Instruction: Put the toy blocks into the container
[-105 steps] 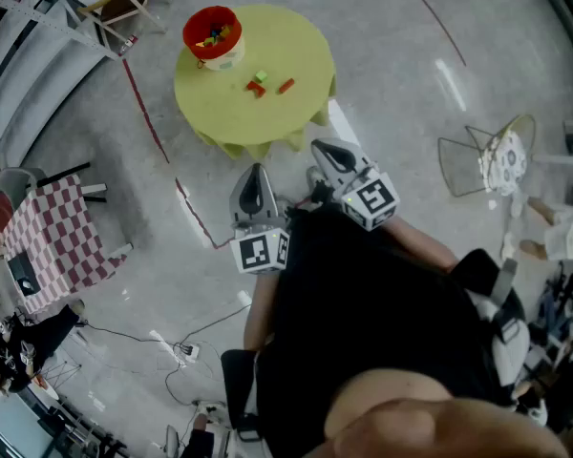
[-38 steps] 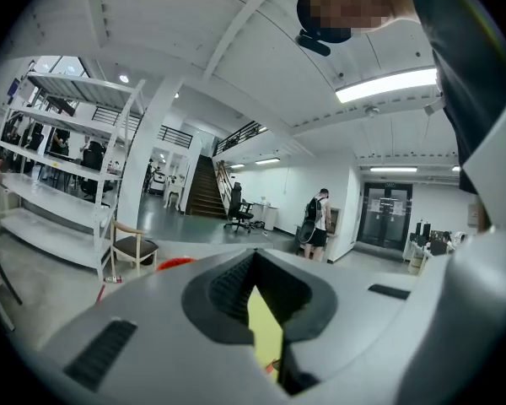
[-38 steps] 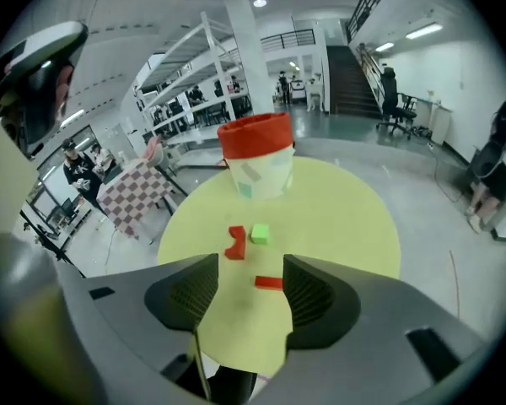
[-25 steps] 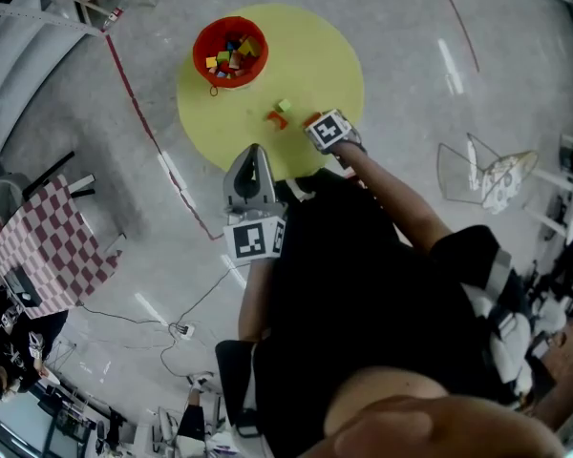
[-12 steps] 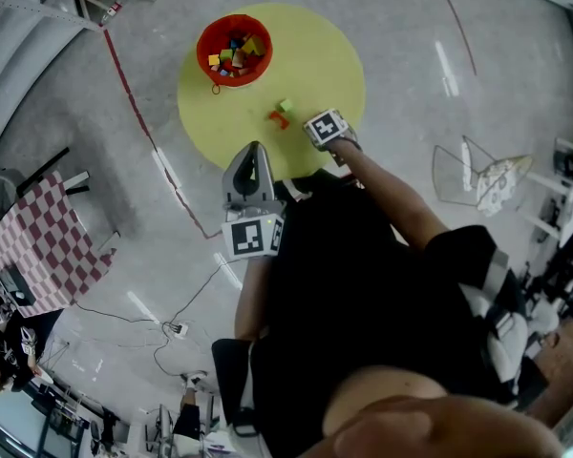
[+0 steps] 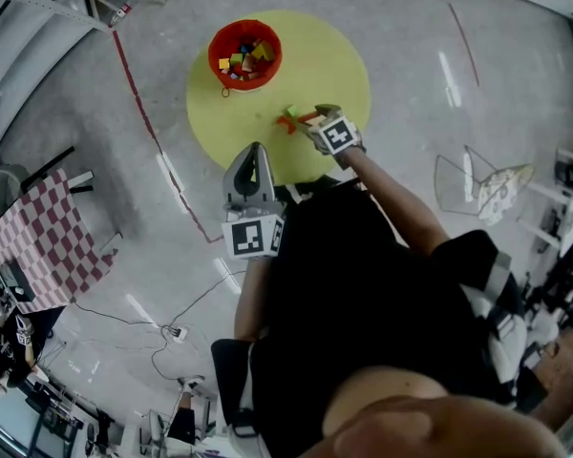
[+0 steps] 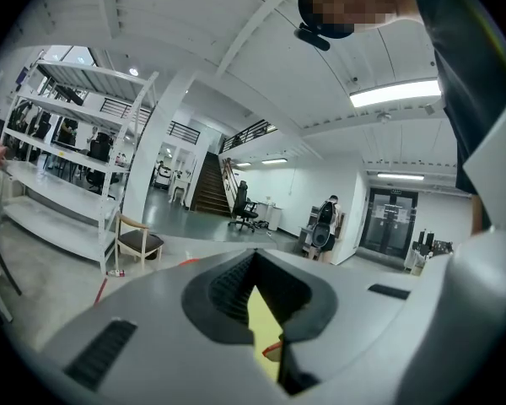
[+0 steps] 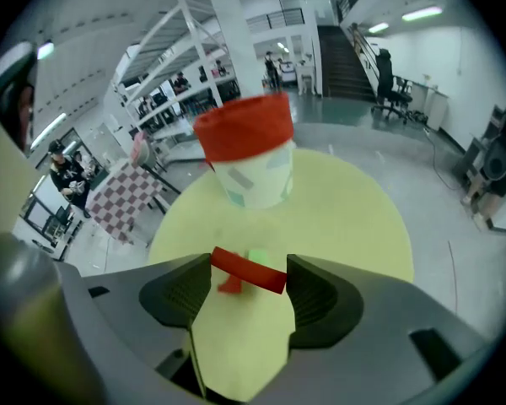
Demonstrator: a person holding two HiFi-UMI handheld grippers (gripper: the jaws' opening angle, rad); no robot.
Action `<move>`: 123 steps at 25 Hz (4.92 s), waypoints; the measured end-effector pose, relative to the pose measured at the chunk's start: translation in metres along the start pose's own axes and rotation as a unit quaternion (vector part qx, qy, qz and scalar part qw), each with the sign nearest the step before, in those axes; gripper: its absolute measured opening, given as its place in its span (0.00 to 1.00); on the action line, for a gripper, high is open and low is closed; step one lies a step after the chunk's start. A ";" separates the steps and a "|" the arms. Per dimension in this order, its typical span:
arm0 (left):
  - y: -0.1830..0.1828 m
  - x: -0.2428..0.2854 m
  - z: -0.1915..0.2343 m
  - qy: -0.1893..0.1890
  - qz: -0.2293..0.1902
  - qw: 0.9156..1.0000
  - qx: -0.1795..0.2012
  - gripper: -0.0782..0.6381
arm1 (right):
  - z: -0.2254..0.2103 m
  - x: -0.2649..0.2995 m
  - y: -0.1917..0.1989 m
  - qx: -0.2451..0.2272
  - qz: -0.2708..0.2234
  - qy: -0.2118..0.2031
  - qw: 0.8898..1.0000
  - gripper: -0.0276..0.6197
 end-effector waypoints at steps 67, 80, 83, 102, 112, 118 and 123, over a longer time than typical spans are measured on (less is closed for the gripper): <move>-0.015 -0.015 0.043 -0.035 -0.012 0.999 -0.006 0.10 | -0.023 -0.029 -0.096 -0.023 -0.167 -0.020 0.986 0.24; -0.019 -0.014 0.038 -0.038 -0.019 0.999 -0.002 0.10 | -0.017 -0.008 -0.172 -0.090 -0.188 0.027 0.978 0.24; -0.019 -0.014 0.040 -0.039 -0.019 0.999 -0.002 0.10 | -0.017 -0.011 -0.169 -0.084 -0.198 0.037 0.976 0.25; -0.013 -0.012 0.036 -0.029 -0.013 0.999 -0.004 0.10 | 0.002 0.034 -0.039 -0.063 0.015 -0.061 0.996 0.04; -0.009 -0.022 0.034 -0.034 -0.015 0.999 -0.006 0.10 | 0.013 0.074 0.003 -0.075 0.123 -0.090 0.985 0.29; -0.008 -0.026 0.035 -0.036 -0.017 0.999 -0.006 0.10 | 0.012 0.097 0.017 -0.061 0.147 -0.099 0.982 0.33; -0.007 -0.030 0.035 -0.037 -0.015 0.999 -0.003 0.10 | 0.007 0.109 0.019 -0.055 0.155 -0.087 0.983 0.32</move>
Point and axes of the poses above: the fingertips, and each gripper's own axes: x forward along the fingers, z to its left, y out of its underside, the point moved 9 cm from there along -x, backward along the fingers, and after that the axes turned 11 degrees about -x, right-handed, at the moved point
